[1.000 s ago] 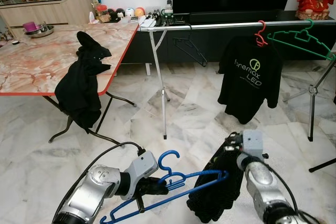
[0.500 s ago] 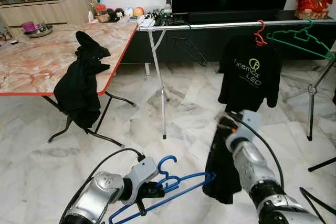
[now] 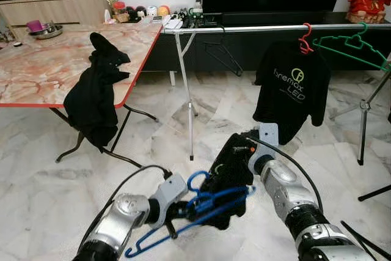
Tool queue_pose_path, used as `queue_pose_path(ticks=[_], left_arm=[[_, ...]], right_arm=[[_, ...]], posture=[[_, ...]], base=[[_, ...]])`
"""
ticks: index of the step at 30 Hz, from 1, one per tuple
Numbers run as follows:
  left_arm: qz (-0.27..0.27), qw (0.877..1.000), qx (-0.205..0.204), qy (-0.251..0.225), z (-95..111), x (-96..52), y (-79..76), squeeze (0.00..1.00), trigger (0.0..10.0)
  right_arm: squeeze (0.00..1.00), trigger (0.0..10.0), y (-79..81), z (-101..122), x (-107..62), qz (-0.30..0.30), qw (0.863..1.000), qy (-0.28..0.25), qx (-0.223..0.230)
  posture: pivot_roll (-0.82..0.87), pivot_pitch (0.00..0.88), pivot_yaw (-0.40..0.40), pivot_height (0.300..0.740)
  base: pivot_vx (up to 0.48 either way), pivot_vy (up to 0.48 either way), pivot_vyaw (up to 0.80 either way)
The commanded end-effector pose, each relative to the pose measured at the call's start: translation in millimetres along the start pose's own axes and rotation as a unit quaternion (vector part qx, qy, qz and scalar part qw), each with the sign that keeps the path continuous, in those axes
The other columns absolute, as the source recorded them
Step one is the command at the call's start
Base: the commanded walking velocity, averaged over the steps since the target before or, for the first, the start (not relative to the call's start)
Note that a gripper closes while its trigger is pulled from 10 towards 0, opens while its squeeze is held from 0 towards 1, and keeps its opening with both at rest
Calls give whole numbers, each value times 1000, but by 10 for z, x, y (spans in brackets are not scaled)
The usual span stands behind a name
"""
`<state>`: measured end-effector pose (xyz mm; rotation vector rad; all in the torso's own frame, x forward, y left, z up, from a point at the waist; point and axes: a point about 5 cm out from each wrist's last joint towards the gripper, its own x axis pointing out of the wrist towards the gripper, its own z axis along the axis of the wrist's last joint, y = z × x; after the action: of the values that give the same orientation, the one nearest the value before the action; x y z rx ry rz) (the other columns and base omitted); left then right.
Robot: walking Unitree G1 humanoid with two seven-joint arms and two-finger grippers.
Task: Hang hanger
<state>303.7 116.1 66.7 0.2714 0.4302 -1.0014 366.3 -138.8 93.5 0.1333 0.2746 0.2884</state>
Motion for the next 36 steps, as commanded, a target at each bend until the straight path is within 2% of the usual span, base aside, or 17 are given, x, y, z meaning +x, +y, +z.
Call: queue_pose_path(ticks=[1,6,9,11,15,20,24,27,29,32,33,34,35,36], left_arm=[[18,1000,0,-14,42,-19,63,0,10000],[33,999,17,-6,47,-50,112,0,10000],[43,998,39,29,-38,-90,153,0,10000],[43,998,41,34,-51,-91,155,0,10000],[57,995,46,75,-174,-126,175,0,10000],[61,995,43,65,-174,-121,171,0,10000],[58,997,41,38,-92,-77,149,0,10000],[35,999,28,20,-45,-49,98,0,10000],[2,1000,17,15,-38,-56,39,0,10000],[-39,998,18,35,-79,-89,-35,0,10000],[-51,995,40,72,-162,-125,-49,0,10000],[-51,995,40,72,-162,-125,-49,0,10000],[-56,992,54,99,-222,-149,-52,0,10000],[-61,991,54,103,-236,-153,-59,0,10000]], right_arm=[[0,10000,-15,15,-12,-4,1000,-3,-7],[0,10000,-115,-61,-64,-31,999,8,-25],[0,10000,-161,-77,-87,-45,999,7,-27],[0,10000,-165,-76,-89,-46,999,7,-28],[0,10000,-221,-45,-100,-62,998,2,-29],[0,10000,-216,-39,-98,-61,998,1,-29],[0,10000,-193,-64,-101,-56,998,3,-29],[0,10000,-189,-110,-109,-57,998,9,-27],[0,10000,-203,-135,-118,-60,998,13,-26],[0,10000,-249,-160,-134,-70,997,19,-28],[0,10000,-292,-161,-147,-81,996,20,-27],[0,10000,-292,-161,-147,-81,996,20,-27],[0,10000,-324,-154,-155,-90,995,19,-26],[0,10000,-334,-148,-157,-94,995,18,-26]], posture=[[41,36,16,740],[44,39,17,740],[45,38,18,740],[46,38,19,740],[49,37,19,740],[48,37,18,740],[49,36,18,740],[46,35,17,740],[46,35,17,740],[48,34,16,740],[53,32,15,740],[53,32,15,740],[54,32,15,740],[54,30,15,740]], base=[[0,0,0],[0,0,0],[0,0,0],[0,0,0],[0,0,0],[0,0,0],[0,0,0],[0,0,0],[0,0,0],[0,0,0],[0,0,0],[0,0,0],[0,0,0],[0,0,0]])
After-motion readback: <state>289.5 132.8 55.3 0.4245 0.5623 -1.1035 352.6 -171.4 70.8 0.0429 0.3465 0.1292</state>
